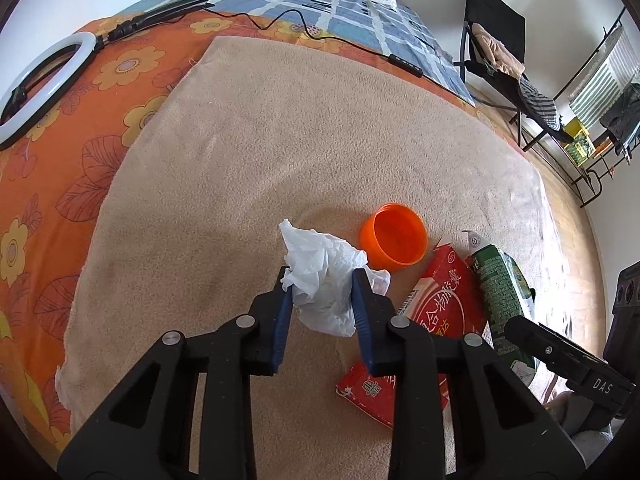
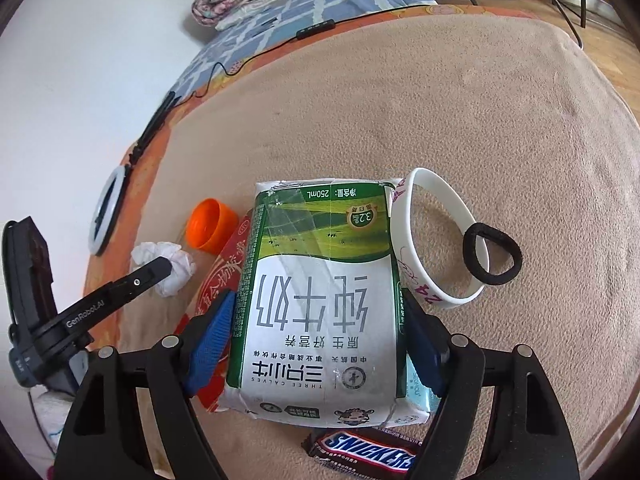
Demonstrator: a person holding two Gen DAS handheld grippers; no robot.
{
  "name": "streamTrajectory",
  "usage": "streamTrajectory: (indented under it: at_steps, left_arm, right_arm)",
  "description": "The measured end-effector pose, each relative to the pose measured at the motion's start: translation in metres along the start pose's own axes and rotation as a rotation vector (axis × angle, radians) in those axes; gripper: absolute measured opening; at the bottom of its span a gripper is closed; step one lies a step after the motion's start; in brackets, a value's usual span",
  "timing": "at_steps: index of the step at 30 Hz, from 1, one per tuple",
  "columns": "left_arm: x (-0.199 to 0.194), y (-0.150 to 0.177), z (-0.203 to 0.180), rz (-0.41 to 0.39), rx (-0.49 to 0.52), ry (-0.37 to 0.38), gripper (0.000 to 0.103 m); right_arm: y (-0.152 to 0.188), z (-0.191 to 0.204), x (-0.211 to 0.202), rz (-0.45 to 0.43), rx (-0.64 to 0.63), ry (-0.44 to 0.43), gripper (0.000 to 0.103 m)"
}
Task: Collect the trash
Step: 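Grasp the crumpled tissue with the left tool while the right tool grasps the green milk carton, then carry tissue and milk carton over the blue basket and open both tools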
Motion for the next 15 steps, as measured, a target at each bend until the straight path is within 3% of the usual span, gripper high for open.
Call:
streamTrajectory:
  at_steps: [15]
  left_arm:
    - [-0.048,0.004,0.009,-0.064,-0.008,0.028,0.027]
  right_arm:
    - [0.015,0.025,-0.022,-0.027,-0.037,-0.084,0.078]
Point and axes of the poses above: each gripper's, at about its wrist camera, not at the fingertips, and x roughly the way its jaws point, z to its left, y to its underside, the point moved 5 cm from there along x, roughly the way its jaws point, and after that the axes turned 3 degrees about -y, right-handed, at the moved point
